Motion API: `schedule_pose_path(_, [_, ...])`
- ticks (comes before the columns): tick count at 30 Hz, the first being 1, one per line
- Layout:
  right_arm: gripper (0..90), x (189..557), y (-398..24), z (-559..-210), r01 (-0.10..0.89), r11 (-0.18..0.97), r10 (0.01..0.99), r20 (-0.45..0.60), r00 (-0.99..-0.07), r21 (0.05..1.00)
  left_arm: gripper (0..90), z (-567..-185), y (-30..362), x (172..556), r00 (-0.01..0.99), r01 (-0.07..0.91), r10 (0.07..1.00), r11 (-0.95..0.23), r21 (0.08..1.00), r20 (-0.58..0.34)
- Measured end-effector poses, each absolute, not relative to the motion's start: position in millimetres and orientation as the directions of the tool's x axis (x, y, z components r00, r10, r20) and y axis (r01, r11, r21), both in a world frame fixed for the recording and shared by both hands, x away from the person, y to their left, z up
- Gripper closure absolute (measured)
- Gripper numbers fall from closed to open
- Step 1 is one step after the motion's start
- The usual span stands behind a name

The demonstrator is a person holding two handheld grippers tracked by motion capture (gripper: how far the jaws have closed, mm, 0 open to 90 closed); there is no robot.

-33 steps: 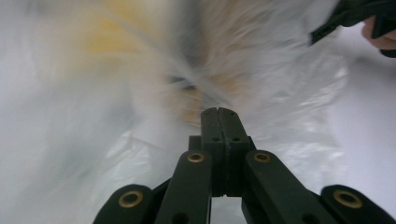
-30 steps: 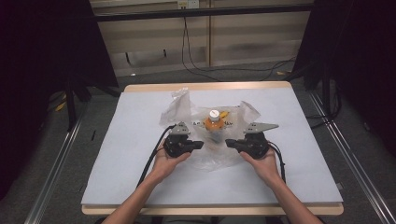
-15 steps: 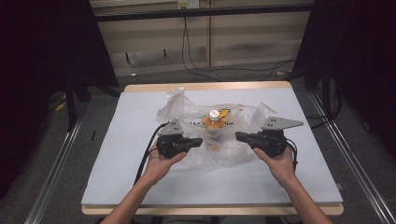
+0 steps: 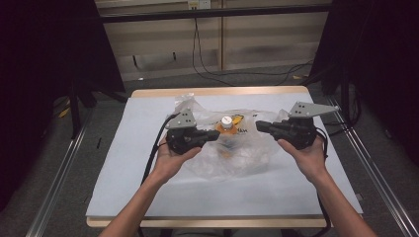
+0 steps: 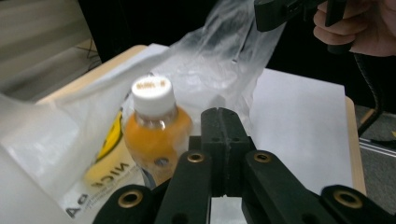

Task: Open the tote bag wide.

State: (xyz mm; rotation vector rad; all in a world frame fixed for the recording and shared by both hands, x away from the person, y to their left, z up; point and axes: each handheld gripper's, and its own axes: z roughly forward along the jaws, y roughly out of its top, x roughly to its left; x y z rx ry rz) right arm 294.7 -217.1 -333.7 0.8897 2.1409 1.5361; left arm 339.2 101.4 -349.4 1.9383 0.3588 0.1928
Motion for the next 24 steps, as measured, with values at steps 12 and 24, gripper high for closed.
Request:
schedule_pose_path(12, [90.0,335,-186,-377,0.389,0.248,0.707,0.109,-0.699,0.887,90.0,-380,79,393,0.87,0.303,0.489,-0.438,0.846,-0.059])
schedule_pose_path(24, [90.0,354,-184,-438,0.501,0.294,0.703,0.171,-0.69,0.814,90.0,-435,81,405,0.878,0.381,0.466,-0.539,0.751,-0.111])
